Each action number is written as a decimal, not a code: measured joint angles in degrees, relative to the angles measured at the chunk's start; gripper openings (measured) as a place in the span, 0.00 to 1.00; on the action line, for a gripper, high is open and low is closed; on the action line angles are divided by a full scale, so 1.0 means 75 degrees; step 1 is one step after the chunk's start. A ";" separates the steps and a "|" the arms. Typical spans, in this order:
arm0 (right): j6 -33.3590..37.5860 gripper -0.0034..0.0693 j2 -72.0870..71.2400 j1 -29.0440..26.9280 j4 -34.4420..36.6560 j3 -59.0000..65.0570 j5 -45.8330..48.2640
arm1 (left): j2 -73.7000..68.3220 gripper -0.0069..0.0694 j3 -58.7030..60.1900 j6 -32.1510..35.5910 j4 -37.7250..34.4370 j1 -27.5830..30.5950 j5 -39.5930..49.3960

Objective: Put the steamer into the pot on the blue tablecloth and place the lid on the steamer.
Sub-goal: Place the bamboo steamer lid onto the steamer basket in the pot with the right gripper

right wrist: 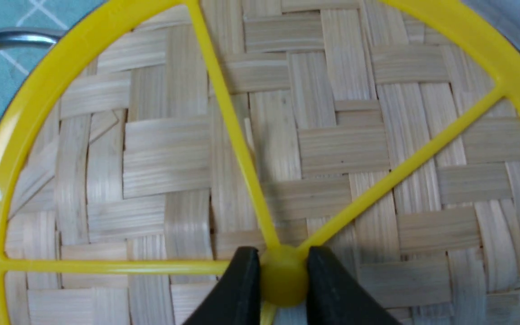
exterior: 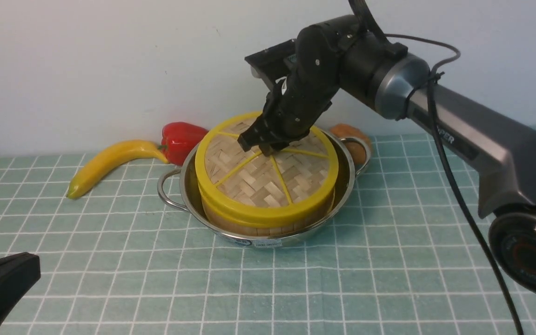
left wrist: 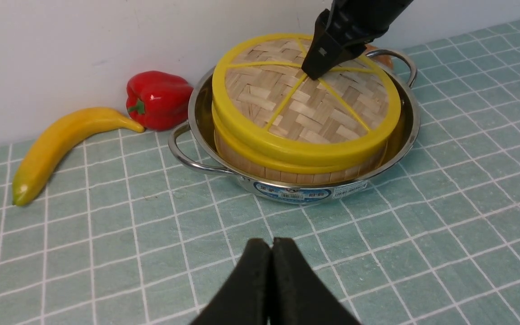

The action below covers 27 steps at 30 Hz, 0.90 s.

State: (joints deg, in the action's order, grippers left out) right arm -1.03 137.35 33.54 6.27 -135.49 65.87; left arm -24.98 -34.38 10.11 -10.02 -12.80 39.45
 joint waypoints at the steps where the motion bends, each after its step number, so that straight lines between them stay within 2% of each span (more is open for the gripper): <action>1: 0.0000 0.25 0.0000 0.0000 0.0000 0.0000 -0.0044 | 0.0000 0.08 0.0000 0.0000 0.0000 0.0000 0.0000; 27: 0.0082 0.25 0.0287 0.0009 0.0064 -0.0063 -0.0430 | 0.0000 0.09 0.0000 0.0000 0.0000 0.0000 0.0009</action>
State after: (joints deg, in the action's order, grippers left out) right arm -0.42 139.50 33.60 6.75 -135.96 62.64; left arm -24.98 -34.38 10.11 -10.02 -12.80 39.52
